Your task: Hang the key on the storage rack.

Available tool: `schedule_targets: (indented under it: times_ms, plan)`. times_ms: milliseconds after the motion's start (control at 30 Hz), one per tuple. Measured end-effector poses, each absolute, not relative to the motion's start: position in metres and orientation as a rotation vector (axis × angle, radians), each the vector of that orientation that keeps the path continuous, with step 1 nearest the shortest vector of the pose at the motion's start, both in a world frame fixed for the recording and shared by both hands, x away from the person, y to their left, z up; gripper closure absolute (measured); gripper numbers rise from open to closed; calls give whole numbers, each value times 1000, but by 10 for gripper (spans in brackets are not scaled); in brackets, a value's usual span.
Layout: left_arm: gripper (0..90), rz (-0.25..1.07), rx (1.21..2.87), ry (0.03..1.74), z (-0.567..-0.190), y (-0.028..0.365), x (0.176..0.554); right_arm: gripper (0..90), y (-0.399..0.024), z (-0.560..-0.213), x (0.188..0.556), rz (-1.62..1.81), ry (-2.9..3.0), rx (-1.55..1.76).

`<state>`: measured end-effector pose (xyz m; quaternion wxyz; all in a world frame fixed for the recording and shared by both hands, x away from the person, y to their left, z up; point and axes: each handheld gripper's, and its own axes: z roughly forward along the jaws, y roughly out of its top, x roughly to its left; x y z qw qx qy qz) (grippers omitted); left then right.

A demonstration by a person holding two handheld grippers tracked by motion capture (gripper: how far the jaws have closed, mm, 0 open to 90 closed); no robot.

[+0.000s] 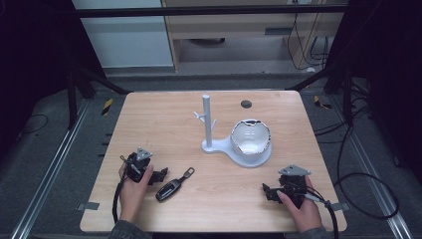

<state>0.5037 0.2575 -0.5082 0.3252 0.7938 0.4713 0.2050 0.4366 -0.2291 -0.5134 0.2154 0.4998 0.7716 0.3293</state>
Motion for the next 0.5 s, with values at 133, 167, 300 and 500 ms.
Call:
schedule_targets:
  times_ms: [133, 167, 300, 500]
  plan:
    - [0, 541, 2073, 1245, -508, 257, 502, 4, -229, -513, 437, 913, 2140, 1385]
    - [0, 534, 2086, 1244, -507, 258, 501, 4, -229, -513, 437, 913, 2140, 1385]
    - [43, 528, 2045, 1254, -500, 261, 499, 4, -229, -513, 437, 914, 2141, 1384]
    - [39, 564, 1973, 1188, -480, 258, 483, 4, -229, -513, 437, 913, 2141, 1385]
